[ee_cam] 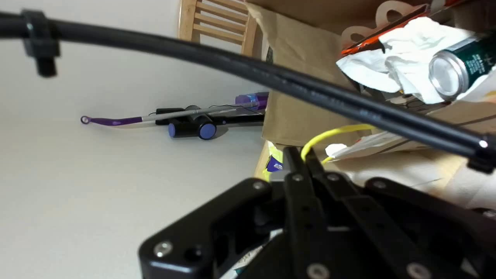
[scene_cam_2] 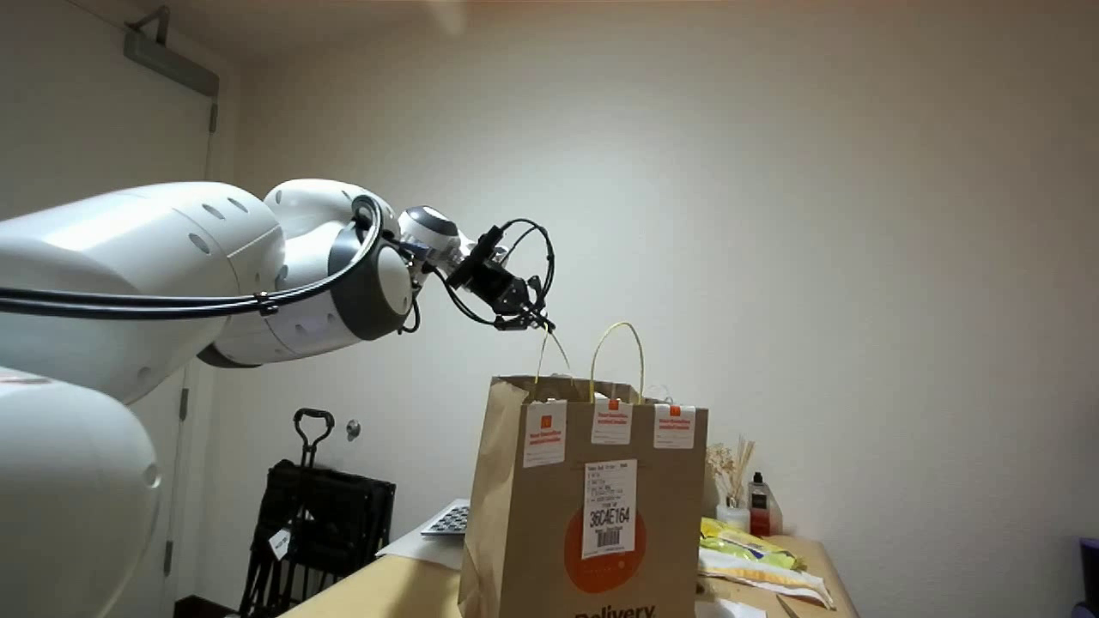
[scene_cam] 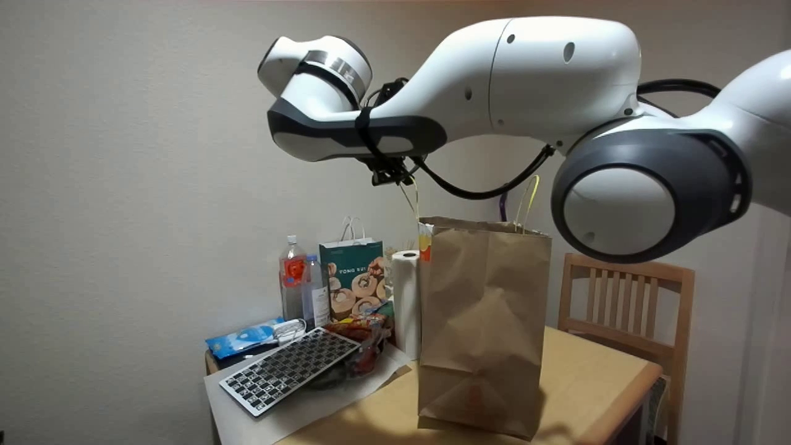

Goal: Move the paper bag

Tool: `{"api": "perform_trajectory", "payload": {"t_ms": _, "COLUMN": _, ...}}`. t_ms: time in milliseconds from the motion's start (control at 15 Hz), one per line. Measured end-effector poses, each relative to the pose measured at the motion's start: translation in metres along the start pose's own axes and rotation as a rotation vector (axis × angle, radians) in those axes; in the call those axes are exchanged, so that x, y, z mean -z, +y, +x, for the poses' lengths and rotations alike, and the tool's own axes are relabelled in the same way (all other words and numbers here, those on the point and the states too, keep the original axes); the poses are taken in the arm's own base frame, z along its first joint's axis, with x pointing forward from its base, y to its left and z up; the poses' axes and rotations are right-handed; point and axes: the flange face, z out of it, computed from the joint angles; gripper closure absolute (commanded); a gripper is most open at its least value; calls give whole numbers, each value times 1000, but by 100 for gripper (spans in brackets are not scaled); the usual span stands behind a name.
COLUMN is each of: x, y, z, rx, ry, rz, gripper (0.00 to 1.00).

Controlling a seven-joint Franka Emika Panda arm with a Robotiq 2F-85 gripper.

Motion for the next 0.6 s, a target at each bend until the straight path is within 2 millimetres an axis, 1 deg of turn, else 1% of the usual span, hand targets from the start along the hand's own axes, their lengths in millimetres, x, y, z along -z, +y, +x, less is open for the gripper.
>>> {"api": "perform_trajectory", "payload": {"t_ms": 133, "x": 0, "y": 1, "z": 0, "rx": 32, "ry": -2, "rz": -3, "gripper": 97}}
{"api": "perform_trajectory", "payload": {"t_ms": 467, "x": -10, "y": 7, "z": -5, "rx": 12, "ry": -53, "rz": -6, "gripper": 97}}
{"api": "perform_trajectory", "payload": {"t_ms": 600, "x": -11, "y": 7, "z": -6, "rx": 11, "ry": -55, "rz": -6, "gripper": 97}}
